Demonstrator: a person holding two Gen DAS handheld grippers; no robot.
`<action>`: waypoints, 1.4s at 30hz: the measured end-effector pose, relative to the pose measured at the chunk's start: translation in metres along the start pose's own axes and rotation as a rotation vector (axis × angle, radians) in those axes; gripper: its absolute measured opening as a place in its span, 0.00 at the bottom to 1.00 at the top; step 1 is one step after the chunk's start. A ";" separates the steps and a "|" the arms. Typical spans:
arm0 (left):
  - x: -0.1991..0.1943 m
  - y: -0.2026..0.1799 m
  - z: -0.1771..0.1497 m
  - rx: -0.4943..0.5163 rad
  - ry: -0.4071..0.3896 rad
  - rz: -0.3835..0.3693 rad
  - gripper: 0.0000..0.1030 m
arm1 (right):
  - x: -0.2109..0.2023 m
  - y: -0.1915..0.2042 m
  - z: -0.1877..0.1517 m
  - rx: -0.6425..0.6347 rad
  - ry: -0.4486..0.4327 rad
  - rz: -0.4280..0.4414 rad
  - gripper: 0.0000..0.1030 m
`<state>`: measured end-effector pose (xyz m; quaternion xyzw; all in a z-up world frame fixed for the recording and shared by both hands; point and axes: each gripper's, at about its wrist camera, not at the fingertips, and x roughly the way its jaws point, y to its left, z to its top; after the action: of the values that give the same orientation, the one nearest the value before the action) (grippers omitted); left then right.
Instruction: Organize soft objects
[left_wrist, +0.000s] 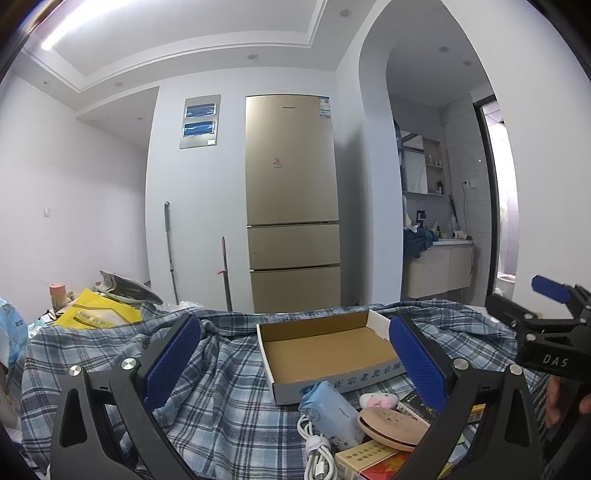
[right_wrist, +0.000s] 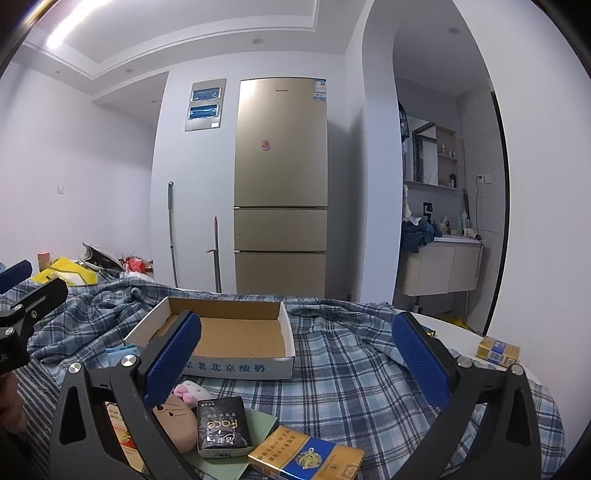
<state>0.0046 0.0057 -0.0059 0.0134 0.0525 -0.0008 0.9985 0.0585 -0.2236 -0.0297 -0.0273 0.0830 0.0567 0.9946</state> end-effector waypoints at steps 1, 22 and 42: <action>0.000 0.000 0.000 0.002 0.000 -0.002 1.00 | -0.001 -0.001 0.000 0.003 -0.005 -0.004 1.00; 0.018 -0.007 0.012 -0.013 0.189 -0.108 1.00 | -0.008 -0.009 0.003 0.030 -0.030 -0.070 1.00; -0.003 -0.053 0.009 -0.101 0.488 -0.063 0.86 | -0.012 -0.029 0.020 0.031 0.160 0.041 1.00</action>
<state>0.0021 -0.0479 0.0022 -0.0384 0.2922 -0.0263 0.9552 0.0533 -0.2528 -0.0062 -0.0149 0.1635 0.0733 0.9837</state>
